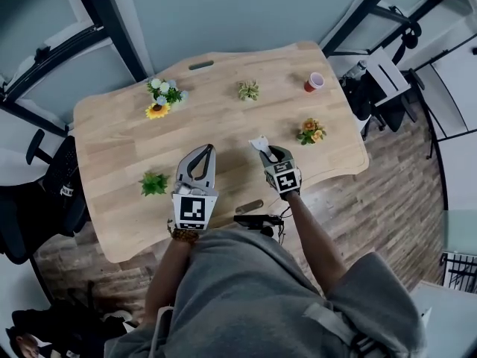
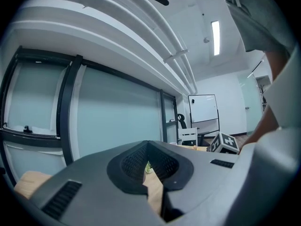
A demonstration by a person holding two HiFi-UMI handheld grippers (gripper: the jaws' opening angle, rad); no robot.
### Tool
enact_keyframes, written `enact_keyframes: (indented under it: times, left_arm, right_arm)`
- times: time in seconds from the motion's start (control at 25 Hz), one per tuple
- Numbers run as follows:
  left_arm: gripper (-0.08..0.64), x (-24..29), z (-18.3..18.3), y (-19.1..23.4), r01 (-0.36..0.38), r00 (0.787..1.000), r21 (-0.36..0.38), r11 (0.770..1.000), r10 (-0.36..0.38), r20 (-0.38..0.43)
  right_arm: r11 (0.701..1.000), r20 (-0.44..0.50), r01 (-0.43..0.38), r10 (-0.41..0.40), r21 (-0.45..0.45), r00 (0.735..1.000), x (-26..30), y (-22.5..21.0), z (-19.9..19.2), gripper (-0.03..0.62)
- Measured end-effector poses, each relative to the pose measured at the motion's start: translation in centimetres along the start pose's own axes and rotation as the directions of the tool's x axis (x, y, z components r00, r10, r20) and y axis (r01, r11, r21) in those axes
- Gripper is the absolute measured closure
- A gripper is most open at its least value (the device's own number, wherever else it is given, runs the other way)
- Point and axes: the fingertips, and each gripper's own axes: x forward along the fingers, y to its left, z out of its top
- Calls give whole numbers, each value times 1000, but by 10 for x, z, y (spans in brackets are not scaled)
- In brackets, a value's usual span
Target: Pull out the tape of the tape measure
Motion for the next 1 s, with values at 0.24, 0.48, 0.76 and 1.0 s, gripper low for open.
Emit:
enact_keyframes:
  times: [0.24,0.48,0.76,1.0]
  left_arm:
    - [551,11,11,-6,41,999,5,999,-41,34]
    - [551,22,16,-19,80,996,17,997,-81,45]
    - [551,30,25,-31,111,991,32,993,-113,67]
    - [549,32,28,-42,148,985,61,987,-153,75]
  right_arm:
    - [1000,162,23,-22,-2,987,-48,8,63,459]
    - [999,266,45,-42,-6,963,-95,10,112,459]
    - [998,349,54,-58,21,935,-138,17,143,459]
    - [999,376,39,-45,24,925,-157,29,152,459]
